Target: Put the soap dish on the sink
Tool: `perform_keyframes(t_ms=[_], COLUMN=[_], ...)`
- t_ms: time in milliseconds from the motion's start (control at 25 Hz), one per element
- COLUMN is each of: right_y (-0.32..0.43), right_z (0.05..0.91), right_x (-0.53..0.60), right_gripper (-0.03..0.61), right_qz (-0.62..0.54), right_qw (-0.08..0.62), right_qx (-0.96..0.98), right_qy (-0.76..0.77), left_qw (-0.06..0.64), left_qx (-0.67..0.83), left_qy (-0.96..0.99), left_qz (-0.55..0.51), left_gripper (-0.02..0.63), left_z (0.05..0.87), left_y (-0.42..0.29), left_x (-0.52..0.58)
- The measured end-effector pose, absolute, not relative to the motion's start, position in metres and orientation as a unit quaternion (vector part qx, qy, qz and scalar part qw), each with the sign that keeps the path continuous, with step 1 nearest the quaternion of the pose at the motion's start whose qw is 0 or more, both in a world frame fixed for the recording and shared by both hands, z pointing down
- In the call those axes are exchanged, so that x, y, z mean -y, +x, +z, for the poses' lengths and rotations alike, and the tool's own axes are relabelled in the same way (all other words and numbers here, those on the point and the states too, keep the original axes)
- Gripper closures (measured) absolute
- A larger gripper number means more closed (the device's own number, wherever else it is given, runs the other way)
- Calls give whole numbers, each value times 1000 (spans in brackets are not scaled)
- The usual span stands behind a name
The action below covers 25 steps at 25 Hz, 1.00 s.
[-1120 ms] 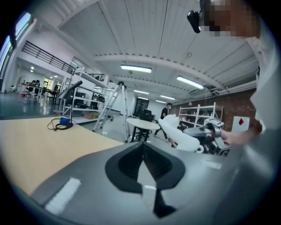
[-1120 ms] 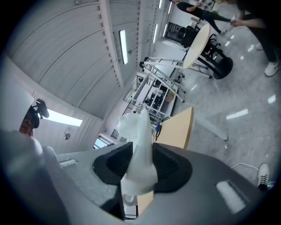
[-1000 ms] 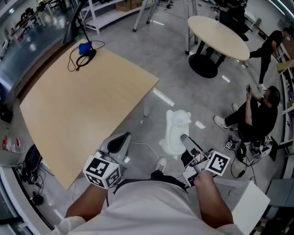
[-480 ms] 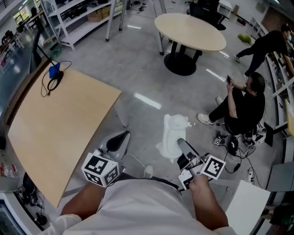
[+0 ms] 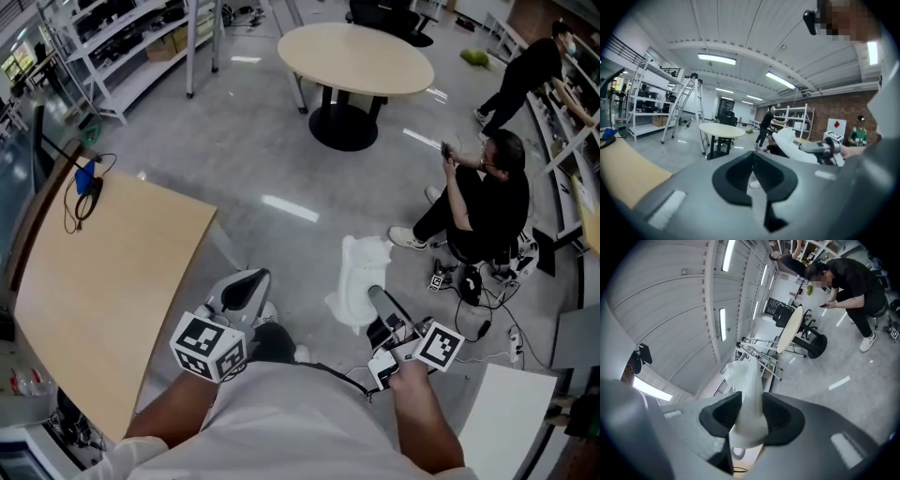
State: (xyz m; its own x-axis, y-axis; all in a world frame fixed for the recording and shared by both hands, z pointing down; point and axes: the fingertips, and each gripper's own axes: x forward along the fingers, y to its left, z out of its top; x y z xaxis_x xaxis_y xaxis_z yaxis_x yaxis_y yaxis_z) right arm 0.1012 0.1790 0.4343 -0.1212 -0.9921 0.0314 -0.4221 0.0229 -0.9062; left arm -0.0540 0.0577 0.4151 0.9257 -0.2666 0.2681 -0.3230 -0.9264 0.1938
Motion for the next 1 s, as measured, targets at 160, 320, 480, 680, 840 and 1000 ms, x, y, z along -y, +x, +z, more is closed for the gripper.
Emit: perform_keyframes(t_ms=[160, 320, 480, 680, 840, 1000], right_y=[119, 140, 161, 194, 219, 240], right_z=[436, 438, 442, 450, 436, 424], right_x=[-177, -169, -156, -127, -91, -51], right_gripper=[437, 437, 439, 439, 439, 439], right_qz=[-407, -397, -394, -405, -397, -392], right_qw=[352, 364, 369, 354, 354, 341], right_qx=[-610, -592, -576, -560, -554, -562], right_qy=[-581, -600, -614, -631, -640, -644], left_qw=[112, 105, 110, 116, 123, 117], left_qx=[125, 94, 80, 70, 61, 60], left_qy=[977, 981, 982, 982, 982, 985], left_qz=[132, 132, 128, 130, 126, 110], left_gripper=[606, 606, 606, 606, 606, 606], left_z=[415, 414, 416, 421, 412, 400], left_y=[-29, 3, 34, 64, 85, 108], left_x=[-46, -31, -8, 26, 65, 107])
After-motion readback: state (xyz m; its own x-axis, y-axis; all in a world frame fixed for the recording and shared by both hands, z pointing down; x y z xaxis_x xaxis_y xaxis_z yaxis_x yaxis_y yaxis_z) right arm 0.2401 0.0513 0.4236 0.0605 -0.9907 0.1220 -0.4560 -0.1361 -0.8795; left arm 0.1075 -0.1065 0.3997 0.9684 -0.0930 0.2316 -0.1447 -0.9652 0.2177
